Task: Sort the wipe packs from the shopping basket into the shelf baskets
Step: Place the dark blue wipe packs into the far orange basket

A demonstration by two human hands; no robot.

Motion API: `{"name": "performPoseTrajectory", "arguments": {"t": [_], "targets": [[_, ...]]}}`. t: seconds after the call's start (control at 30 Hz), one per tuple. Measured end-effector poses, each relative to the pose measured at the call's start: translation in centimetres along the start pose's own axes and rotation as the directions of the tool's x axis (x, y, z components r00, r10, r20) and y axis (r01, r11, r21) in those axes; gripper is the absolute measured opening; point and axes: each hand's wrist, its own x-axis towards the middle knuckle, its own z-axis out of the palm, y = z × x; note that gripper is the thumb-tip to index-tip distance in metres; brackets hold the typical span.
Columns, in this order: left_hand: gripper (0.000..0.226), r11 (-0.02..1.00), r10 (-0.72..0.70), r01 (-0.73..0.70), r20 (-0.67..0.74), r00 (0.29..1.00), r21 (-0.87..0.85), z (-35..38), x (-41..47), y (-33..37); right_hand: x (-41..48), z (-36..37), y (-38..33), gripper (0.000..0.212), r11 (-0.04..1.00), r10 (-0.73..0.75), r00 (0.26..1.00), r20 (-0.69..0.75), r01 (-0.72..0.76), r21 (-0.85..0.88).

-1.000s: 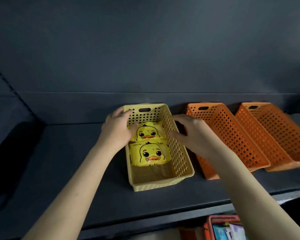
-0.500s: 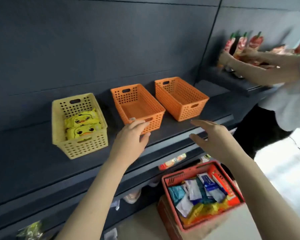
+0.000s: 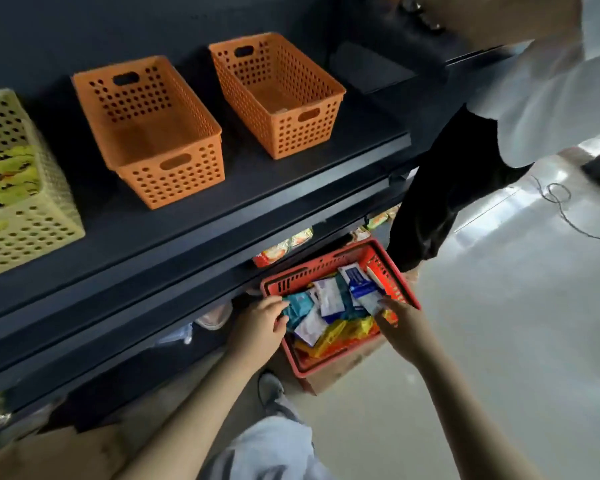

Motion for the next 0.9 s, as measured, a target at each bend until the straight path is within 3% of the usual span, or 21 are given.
{"name": "performPoseTrajectory", "arguments": {"t": [0.13,0.37,0.57,0.67,0.77,0.9], "targets": [[0.038,0.983,-0.160,0.171,0.148,0.976,-0.067,5.1,2.4,-1.2,5.2,3.5,4.5,0.035,0.993,0.091,0.990,0.109,-0.099,0.068],[0.041,0.927,-0.327,0.369,0.341,0.882,-0.067,16.6,10.4,-3.3,16.9,9.4,11.8,0.037,0.966,0.223,0.964,0.146,-0.238,0.100],[0.047,0.843,-0.431,0.517,0.389,0.814,-0.149,24.6,18.2,-3.3,26.4,12.5,16.1,0.051,0.988,0.120,0.990,0.078,-0.127,0.093],[0.052,0.758,-0.491,0.612,0.419,0.763,-0.226,28.9,21.4,-3.0,29.8,14.1,18.2,0.058,0.993,0.109,0.984,0.140,-0.115,0.036],[0.054,0.660,-0.602,0.700,0.367,0.709,-0.272,32.2,22.9,-2.6,31.5,15.7,19.8,0.064,0.996,0.086,0.983,0.165,-0.087,-0.001],[0.055,0.561,-0.751,0.759,0.183,0.635,-0.330,34.3,22.9,-2.4,31.8,17.2,20.1,0.065,0.994,0.110,0.992,0.060,-0.110,-0.013]]}}
